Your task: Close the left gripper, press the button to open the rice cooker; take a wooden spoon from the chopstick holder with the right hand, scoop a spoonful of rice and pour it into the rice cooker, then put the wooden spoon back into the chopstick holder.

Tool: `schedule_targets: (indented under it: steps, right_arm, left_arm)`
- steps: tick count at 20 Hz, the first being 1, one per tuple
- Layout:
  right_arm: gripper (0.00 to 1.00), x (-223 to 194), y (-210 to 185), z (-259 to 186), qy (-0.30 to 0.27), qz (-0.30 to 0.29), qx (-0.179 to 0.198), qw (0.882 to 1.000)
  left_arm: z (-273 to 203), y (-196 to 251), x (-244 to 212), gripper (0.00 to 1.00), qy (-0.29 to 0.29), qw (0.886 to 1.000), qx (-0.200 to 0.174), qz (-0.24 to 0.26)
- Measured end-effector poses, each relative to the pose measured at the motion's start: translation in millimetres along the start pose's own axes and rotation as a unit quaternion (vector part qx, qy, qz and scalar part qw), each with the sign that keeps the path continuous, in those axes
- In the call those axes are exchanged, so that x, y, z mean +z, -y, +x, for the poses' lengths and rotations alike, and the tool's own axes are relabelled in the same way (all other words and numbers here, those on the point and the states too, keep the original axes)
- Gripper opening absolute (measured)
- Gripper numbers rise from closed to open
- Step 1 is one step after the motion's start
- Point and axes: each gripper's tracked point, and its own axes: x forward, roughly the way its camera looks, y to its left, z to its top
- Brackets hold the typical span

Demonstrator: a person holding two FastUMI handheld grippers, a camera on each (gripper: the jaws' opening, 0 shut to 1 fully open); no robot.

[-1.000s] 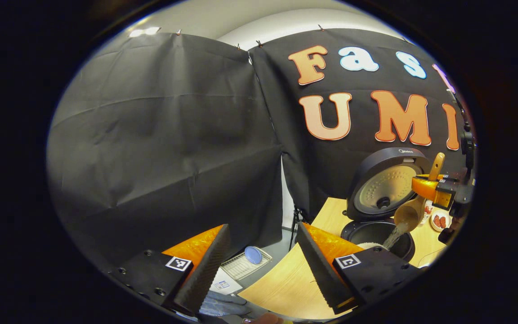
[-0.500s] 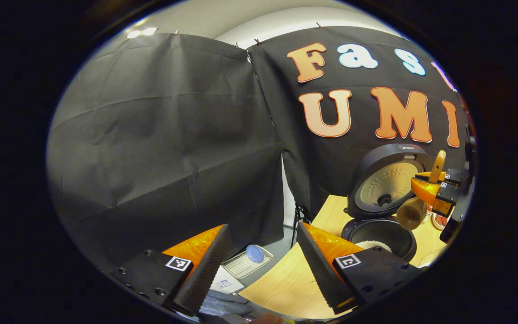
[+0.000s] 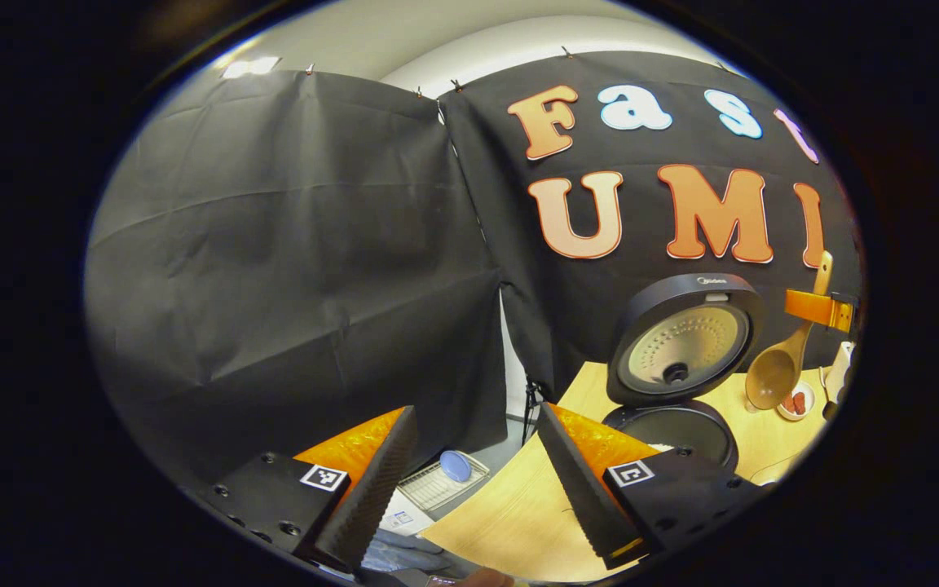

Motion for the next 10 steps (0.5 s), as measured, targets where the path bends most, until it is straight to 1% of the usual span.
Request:
schedule_targets:
  steps: [3,6,10]
  right_arm:
    - [0.1,3,38,-26,-0.001,0.05,-0.027,0.998]
    - [0.1,-1,85,-53,-0.002,0.066,-0.069,0.995]
    - [0.1,-19,148,-100,-0.01,0.074,-0.13,0.989]
  left_arm:
    - [-7,22,7,1.0,0.007,1.0,-0.012,0.007]
    - [-13,48,14,1.0,0.01,0.999,-0.031,0.014]
    - [-21,76,22,1.0,0.011,0.999,-0.05,0.013]
